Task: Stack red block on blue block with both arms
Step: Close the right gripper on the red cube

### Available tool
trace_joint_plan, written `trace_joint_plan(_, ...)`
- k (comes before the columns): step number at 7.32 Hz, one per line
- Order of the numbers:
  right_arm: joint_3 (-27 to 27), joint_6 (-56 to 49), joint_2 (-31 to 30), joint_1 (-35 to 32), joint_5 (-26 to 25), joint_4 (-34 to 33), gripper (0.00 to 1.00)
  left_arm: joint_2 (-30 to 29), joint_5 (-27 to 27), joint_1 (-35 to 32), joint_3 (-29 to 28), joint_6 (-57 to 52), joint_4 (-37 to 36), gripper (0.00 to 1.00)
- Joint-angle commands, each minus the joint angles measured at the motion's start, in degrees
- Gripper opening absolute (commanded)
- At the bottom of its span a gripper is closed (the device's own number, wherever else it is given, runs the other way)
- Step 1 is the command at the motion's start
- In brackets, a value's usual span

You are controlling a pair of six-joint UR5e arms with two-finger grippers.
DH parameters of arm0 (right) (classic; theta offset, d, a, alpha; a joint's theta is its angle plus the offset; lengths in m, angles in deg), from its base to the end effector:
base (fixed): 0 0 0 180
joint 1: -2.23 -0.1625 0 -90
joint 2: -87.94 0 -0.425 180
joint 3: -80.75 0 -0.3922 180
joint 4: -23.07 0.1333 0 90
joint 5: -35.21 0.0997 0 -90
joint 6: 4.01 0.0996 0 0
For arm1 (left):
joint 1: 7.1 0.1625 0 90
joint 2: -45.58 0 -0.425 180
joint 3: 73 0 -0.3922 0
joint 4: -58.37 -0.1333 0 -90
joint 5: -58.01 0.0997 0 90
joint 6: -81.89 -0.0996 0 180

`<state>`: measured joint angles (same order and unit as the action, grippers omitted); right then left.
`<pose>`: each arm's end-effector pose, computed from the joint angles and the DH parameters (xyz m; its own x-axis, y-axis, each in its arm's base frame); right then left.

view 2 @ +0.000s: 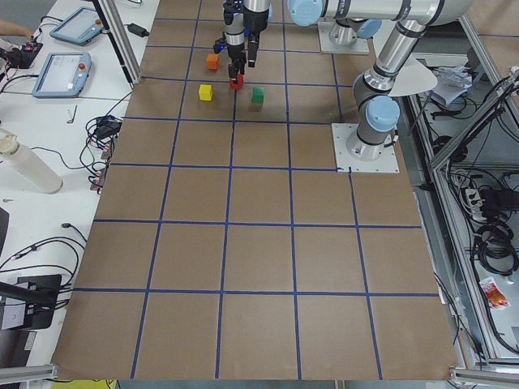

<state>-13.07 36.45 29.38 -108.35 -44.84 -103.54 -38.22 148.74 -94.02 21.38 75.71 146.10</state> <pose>0.3672 -0.5499 0.2030 -0.9285 0.3410 -0.1467 0.3301 0.9393 0.0942 -0.1075 -0.4591 0.5052 -0.9984 0.0529 -0.0203 0.0542 0.9961 -0.0695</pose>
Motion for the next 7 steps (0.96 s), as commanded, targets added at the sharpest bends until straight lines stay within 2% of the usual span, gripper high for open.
trace_joint_plan(1,2.0,1.8,0.7,0.0,0.3,0.3,0.09,0.0,0.2,0.0,-0.1,-0.7,-0.1,1.0)
trace_joint_plan(2,2.0,1.7,0.6,0.0,0.3,1.0,0.0,0.0,0.1,0.0,0.0,-0.7,-0.1,1.0)
trace_joint_plan(5,2.9,1.6,-1.0,0.3,0.1,3.3,0.0,0.4,0.1,0.0,0.6,0.0,-0.1,1.0)
trace_joint_plan(6,5.2,0.5,-2.9,1.6,-0.4,9.0,0.0,0.4,0.1,-0.1,0.5,0.0,-0.1,1.0)
trace_joint_plan(7,9.1,-3.0,-4.9,3.2,-0.7,17.6,0.0,0.2,0.1,-0.1,0.5,0.3,-0.1,1.0)
